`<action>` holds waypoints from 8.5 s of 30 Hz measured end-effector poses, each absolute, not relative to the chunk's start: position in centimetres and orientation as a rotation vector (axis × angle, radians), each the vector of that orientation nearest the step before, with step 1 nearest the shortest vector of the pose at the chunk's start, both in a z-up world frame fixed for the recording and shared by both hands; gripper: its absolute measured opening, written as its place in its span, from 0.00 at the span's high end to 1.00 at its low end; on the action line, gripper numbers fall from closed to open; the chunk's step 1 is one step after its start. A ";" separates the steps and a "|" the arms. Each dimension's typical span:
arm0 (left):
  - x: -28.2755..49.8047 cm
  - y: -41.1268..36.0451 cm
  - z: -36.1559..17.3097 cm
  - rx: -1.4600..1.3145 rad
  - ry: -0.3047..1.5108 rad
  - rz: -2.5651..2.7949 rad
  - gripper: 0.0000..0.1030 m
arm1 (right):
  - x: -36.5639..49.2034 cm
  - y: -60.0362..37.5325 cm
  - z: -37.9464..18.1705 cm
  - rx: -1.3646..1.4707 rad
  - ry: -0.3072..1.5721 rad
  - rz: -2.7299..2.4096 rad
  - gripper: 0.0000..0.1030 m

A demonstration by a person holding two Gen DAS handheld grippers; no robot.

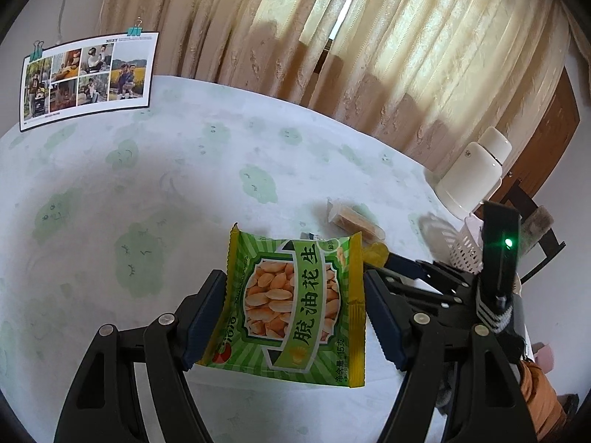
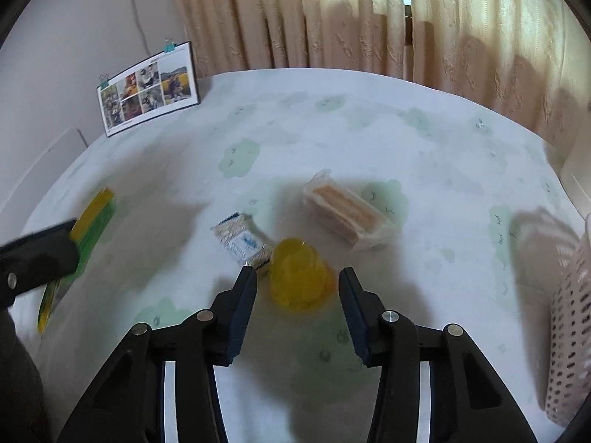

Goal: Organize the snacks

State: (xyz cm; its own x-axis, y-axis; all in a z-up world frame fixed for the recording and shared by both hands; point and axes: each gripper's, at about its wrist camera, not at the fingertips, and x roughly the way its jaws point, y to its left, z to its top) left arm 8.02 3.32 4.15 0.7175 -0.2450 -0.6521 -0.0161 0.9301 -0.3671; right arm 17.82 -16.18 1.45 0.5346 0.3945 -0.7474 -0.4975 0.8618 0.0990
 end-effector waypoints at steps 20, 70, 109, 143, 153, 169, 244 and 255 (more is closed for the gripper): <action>8.1 3.1 3.9 -0.343 0.768 -0.135 0.32 | 17.6 -18.3 3.1 0.009 0.823 0.525 0.66; 7.9 1.6 3.6 -0.310 0.783 -0.185 0.32 | 6.2 -36.9 7.3 0.277 0.580 0.135 0.44; 7.3 1.7 3.9 -0.316 0.770 -0.194 0.31 | 6.2 -33.3 4.0 0.226 0.779 0.291 0.52; 7.4 0.6 3.6 -0.310 0.763 -0.235 0.31 | 8.0 -42.0 8.0 0.289 0.388 -0.252 0.41; 8.0 -2.6 4.8 -0.277 0.784 -0.300 0.31 | 7.3 -42.5 7.8 0.305 0.385 -0.281 0.40; 10.6 -13.9 9.1 -0.103 0.741 -0.480 0.31 | 6.5 -43.6 7.6 0.395 0.388 -0.284 0.36; 14.6 -13.9 7.3 -0.161 0.804 -0.316 0.16 | 7.9 -41.9 6.4 0.386 0.523 -0.183 0.27; 15.7 -5.7 3.6 -0.234 0.871 -0.100 0.16 | 6.0 -41.6 8.3 0.353 0.373 -0.198 0.27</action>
State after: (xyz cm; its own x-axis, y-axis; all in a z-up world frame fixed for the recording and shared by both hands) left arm 15.65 -5.70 3.62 0.6410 -0.1821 -0.7457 -0.0081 0.9698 -0.2437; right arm 6.05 -41.58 8.29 0.9132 -0.1237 -0.3883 0.2519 0.9203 0.2994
